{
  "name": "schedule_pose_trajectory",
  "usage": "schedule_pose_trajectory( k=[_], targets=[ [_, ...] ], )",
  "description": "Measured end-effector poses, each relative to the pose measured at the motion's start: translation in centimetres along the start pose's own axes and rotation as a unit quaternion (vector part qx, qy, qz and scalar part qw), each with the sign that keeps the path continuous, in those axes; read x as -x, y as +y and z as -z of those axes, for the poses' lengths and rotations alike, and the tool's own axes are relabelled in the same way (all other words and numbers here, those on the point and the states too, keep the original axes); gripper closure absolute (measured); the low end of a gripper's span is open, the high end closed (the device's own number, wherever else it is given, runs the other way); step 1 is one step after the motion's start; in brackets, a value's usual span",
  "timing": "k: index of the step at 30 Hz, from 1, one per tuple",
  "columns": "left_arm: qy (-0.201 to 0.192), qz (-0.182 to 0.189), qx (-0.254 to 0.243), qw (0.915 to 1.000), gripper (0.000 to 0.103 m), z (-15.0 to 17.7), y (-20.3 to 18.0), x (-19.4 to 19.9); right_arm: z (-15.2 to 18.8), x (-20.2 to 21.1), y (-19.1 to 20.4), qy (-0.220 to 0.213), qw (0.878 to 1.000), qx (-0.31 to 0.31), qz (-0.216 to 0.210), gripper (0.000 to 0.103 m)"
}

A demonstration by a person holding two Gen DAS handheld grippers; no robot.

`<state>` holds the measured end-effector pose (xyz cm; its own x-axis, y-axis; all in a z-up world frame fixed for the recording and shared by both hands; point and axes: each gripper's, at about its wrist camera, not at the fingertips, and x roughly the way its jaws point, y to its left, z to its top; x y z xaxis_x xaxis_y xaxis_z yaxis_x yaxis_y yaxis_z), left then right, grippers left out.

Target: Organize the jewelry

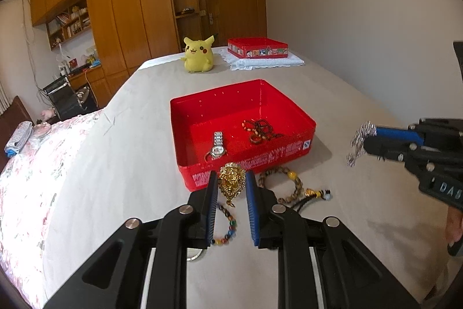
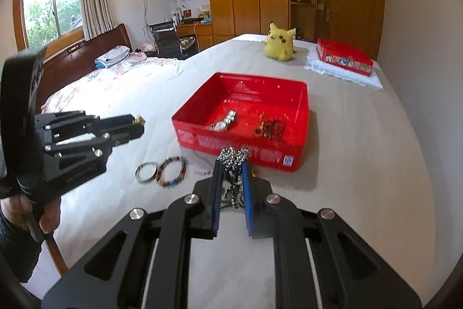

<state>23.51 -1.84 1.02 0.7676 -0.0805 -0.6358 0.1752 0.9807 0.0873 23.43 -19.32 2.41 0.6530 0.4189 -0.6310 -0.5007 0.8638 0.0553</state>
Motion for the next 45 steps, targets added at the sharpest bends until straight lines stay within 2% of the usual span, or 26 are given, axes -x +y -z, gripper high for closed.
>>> schedule_pose_trajectory(
  k=[14, 23, 29, 36, 45],
  targets=[
    [-0.012, -0.025, -0.013, 0.9995, 0.084, -5.8, 2.0, -3.4, -6.5, -3.4, -2.1, -0.009, 1.0, 0.008, 0.004, 0.091],
    [0.014, -0.033, -0.013, 0.9993, 0.084, -8.3, 3.2, -8.6, -8.4, -7.3, -3.0, 0.007, 1.0, 0.009, 0.008, 0.091],
    [0.042, -0.015, 0.0, 0.999, 0.084, -8.7, 3.7, -12.8, -8.8, -10.6, -4.0, 0.027, 1.0, -0.005, 0.007, 0.091],
    [0.082, -0.006, 0.005, 0.9966, 0.084, -7.8, 3.0, -17.9, -8.6, -15.2, -5.1, 0.06, 0.998, -0.02, 0.01, 0.091],
    [0.119, 0.007, 0.013, 0.9928, 0.084, -6.8, 2.7, -21.5, -7.2, -20.4, -6.1, 0.106, 0.994, -0.034, 0.017, 0.091]
  ],
)
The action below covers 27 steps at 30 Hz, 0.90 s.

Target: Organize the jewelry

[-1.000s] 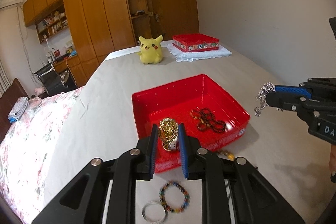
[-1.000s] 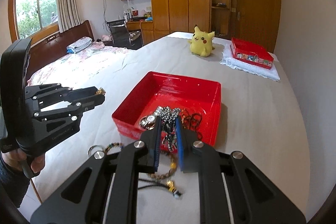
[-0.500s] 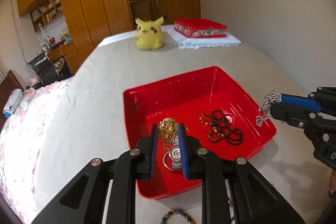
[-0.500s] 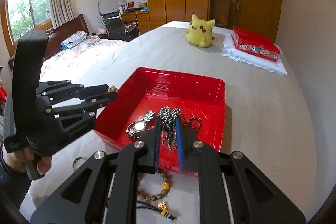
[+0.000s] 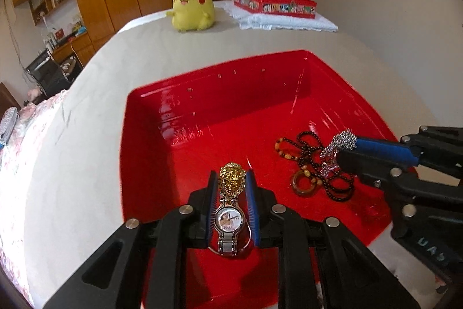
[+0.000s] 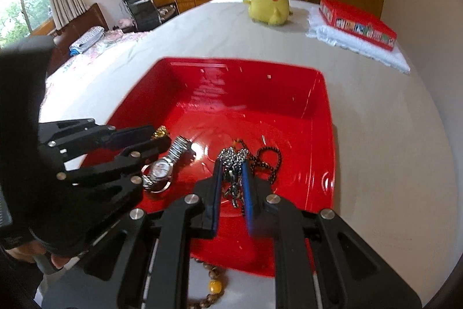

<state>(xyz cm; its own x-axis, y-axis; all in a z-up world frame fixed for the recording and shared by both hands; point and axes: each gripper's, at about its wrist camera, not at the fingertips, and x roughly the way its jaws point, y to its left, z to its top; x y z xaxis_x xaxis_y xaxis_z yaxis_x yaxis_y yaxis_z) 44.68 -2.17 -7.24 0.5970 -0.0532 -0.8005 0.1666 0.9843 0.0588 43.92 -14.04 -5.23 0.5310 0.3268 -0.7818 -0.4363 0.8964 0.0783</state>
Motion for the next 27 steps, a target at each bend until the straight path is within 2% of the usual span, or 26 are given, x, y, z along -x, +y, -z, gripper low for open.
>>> schedule_pose_trajectory(
  k=[7, 11, 12, 14, 15, 19, 23, 27],
  targets=[
    [0.024, 0.008, 0.003, 0.9997, 0.084, 0.5, 0.2, -1.8, 0.8, -2.4, -0.4, 0.032, 0.999, -0.004, 0.003, 0.09],
    [0.026, 0.011, 0.0, 0.9996, 0.083, 0.6, 0.0, -1.9, 1.1, -2.8, -0.3, 0.04, 0.999, -0.002, 0.007, 0.088],
    [0.025, 0.011, 0.0, 0.9996, 0.079, 0.6, 0.0, -1.9, 1.1, -2.8, -0.3, 0.041, 0.999, -0.001, 0.007, 0.088],
    [0.022, 0.009, 0.001, 0.9997, 0.062, 0.4, 0.0, -1.7, 1.1, -2.6, -0.2, 0.04, 0.999, 0.0, 0.009, 0.086],
    [0.019, 0.006, 0.0, 0.9998, 0.058, 0.5, -0.1, -1.5, 1.1, -2.5, -0.3, 0.039, 0.999, 0.0, 0.01, 0.085],
    [0.014, 0.006, -0.004, 0.9999, 0.058, 0.6, 0.0, -0.4, 1.1, -1.0, -0.8, 0.024, 1.0, -0.011, 0.01, 0.085],
    [-0.001, 0.006, 0.001, 1.0, 0.058, 1.1, 1.1, 2.6, 1.7, 1.8, -1.0, 0.005, 1.0, -0.01, 0.008, 0.082],
    [-0.021, 0.002, -0.005, 0.9998, 0.055, 2.7, 2.4, 6.3, 3.3, 5.5, -0.4, -0.02, 1.0, -0.006, -0.004, 0.074]
  ],
)
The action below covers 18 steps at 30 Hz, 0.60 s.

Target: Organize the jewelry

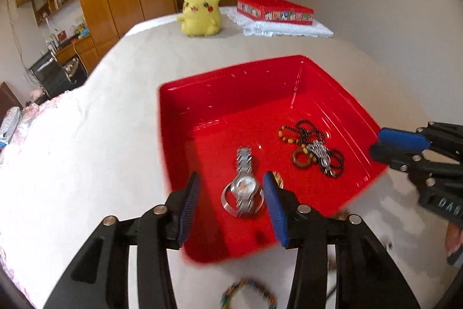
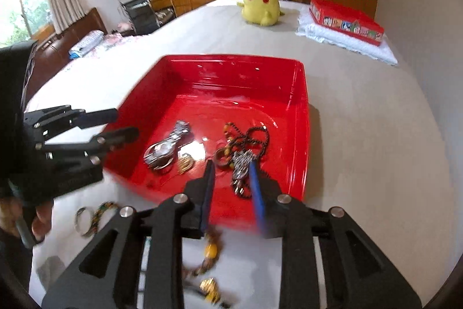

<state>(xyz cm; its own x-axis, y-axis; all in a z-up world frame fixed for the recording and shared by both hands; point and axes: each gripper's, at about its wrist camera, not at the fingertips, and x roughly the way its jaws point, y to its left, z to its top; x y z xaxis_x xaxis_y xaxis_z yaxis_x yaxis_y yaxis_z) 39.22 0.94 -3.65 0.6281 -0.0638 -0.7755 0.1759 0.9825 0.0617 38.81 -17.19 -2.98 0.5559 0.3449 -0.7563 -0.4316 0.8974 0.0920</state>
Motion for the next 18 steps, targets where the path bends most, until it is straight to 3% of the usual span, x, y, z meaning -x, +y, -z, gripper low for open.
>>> schedule_pose_trajectory(
  k=[5, 10, 18],
  targets=[
    [-0.02, -0.01, -0.015, 0.9996, 0.047, 3.9, 1.5, 4.8, 3.8, 4.8, 1.5, -0.031, 0.999, 0.026, -0.006, 0.064],
    [-0.023, -0.007, -0.005, 0.9997, 0.04, 9.0, 2.8, 7.6, 8.6, 6.7, 1.6, -0.03, 0.999, 0.017, -0.014, 0.061],
    [0.013, -0.001, 0.0, 0.9999, 0.034, 16.5, 2.2, 7.0, 15.0, 5.4, 1.0, 0.01, 1.0, -0.011, -0.023, 0.059]
  ],
)
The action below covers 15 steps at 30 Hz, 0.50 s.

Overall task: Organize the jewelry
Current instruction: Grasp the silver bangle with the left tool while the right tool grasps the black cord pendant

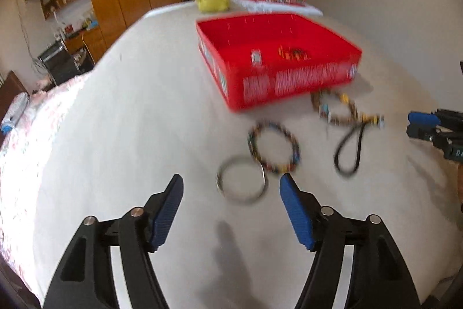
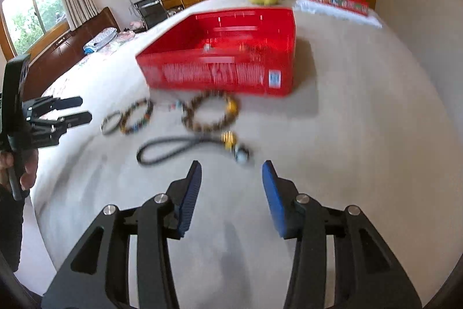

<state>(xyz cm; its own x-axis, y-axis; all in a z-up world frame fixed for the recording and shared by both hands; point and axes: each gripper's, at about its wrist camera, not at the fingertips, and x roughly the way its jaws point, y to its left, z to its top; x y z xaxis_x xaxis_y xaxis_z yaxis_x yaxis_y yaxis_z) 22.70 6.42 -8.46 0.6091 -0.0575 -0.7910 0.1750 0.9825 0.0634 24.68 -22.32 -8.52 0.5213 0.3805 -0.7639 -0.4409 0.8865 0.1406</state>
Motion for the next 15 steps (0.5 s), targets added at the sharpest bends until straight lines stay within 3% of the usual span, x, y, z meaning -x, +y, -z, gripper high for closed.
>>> schedule_pose_trajectory(
  k=[7, 15],
  targets=[
    [0.025, -0.005, 0.009, 0.9996, 0.033, 1.7, -0.3, -2.0, 1.7, -1.6, 1.0, 0.019, 1.0, 0.018, 0.013, 0.056],
    [0.029, -0.013, 0.03, 0.9991, 0.02, 1.2, 0.1, -4.0, 1.1, -3.3, 0.8, 0.026, 0.999, 0.028, 0.017, 0.054]
  ],
)
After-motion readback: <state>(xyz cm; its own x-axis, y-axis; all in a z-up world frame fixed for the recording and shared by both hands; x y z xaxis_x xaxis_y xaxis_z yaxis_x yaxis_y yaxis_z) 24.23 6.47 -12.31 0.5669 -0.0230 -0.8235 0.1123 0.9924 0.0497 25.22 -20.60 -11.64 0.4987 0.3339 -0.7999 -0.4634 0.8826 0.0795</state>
